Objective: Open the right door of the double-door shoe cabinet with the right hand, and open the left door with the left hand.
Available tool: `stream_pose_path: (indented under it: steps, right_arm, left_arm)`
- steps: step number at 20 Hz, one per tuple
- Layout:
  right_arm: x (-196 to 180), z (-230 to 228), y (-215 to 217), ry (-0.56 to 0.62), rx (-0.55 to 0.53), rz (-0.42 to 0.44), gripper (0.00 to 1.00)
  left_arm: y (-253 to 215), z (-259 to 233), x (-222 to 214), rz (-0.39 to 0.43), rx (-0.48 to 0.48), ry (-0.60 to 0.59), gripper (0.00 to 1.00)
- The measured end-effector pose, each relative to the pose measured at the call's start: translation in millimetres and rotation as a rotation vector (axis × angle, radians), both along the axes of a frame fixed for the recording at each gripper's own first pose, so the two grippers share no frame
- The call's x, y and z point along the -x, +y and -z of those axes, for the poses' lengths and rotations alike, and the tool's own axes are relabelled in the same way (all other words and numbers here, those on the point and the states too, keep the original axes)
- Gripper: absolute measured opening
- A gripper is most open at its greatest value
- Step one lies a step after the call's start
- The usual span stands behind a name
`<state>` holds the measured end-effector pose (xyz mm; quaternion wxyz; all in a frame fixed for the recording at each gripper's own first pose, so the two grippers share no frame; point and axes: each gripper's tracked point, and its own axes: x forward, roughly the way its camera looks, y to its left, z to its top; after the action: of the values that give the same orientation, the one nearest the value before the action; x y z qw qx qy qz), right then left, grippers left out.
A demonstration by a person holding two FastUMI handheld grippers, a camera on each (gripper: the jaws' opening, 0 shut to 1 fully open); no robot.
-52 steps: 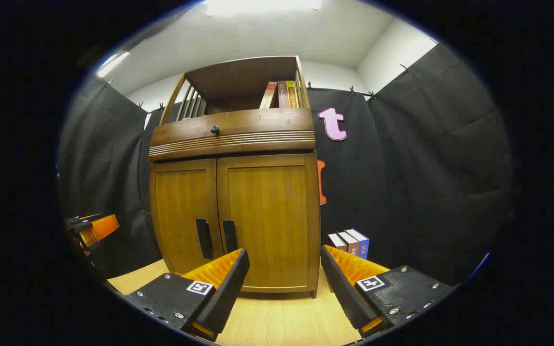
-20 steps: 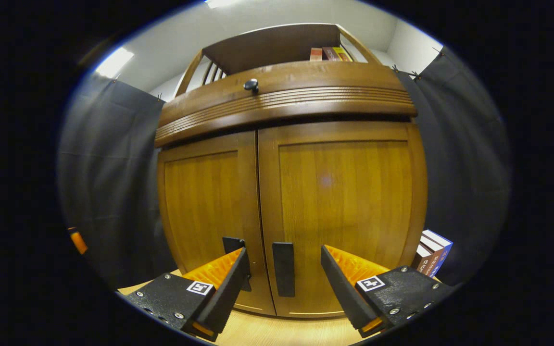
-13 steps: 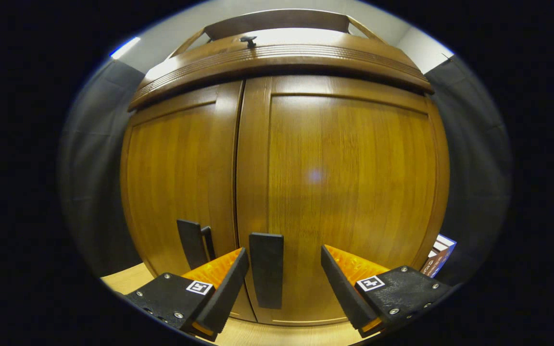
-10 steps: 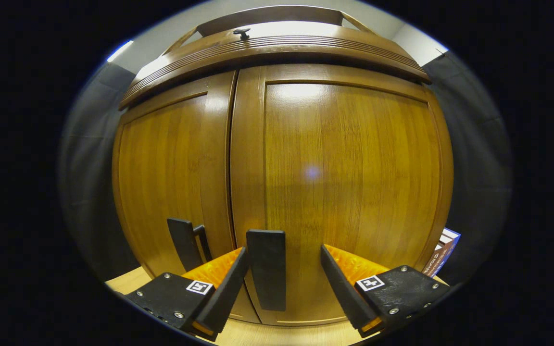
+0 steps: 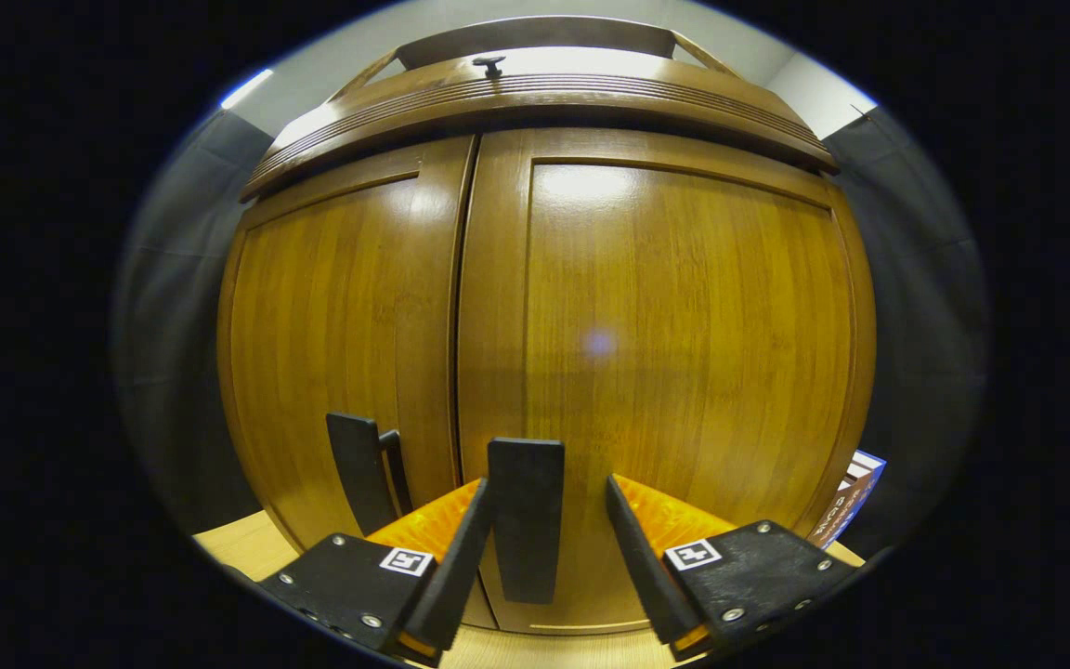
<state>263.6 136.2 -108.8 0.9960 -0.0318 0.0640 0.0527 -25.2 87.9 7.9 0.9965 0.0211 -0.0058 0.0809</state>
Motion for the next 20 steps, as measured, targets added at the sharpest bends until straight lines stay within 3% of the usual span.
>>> stream_pose_path:
  steps: [1, 3, 5, 6, 7, 8, 9, 10, 11, 12, 20]
  right_arm:
    - [0.1, 0.7, 2.6, 0.002, 0.001, -0.008, 0.61]
    - [1.6, 2.0, 7.7, 0.008, -0.011, -0.025, 0.67]
    - [2.7, 2.5, 9.5, 0.017, -0.024, -0.035, 0.34]
    - [1.8, 3.5, 9.1, 0.015, -0.020, -0.044, 0.27]
    - [3.4, 2.6, 7.8, 0.012, -0.036, -0.047, 0.35]
    - [3.0, 4.8, 7.9, 0.021, -0.061, -0.046, 0.30]
    - [3.7, 5.2, 7.4, 0.035, -0.070, -0.053, 0.39]
    - [4.7, 4.4, 7.8, 0.037, -0.072, -0.061, 0.28]
    - [7.2, 3.5, 8.5, 0.034, -0.066, -0.071, 0.38]
    - [11.8, 2.4, 8.3, 0.031, -0.061, -0.079, 0.28]
    - [73.4, -5.5, -8.8, 0.033, -0.086, -0.145, 0.28]
  left_arm:
    - [-3.0, -0.2, -0.8, 0.007, 0.000, 0.000, 0.98]
    - [-8.7, -3.3, -0.5, 0.023, -0.001, 0.001, 0.98]
    - [-13.8, -7.2, 0.9, 0.035, -0.006, 0.001, 0.98]
    - [-15.0, -8.5, 2.1, 0.038, -0.007, 0.000, 0.98]
    - [-17.2, -8.3, 1.2, 0.043, -0.007, 0.000, 0.98]
    - [-19.2, -8.3, 2.1, 0.048, -0.006, 0.001, 0.98]
    - [-21.3, -7.6, 2.7, 0.051, -0.005, 0.005, 0.98]
    - [-23.4, -5.5, 4.9, 0.055, -0.002, 0.012, 0.96]
    - [-26.1, -5.8, 5.5, 0.061, -0.001, 0.016, 0.96]
    - [-28.6, -7.0, 5.8, 0.064, -0.002, 0.018, 0.94]
    - [-64.6, -3.9, 7.8, 0.125, 0.013, 0.029, 0.96]
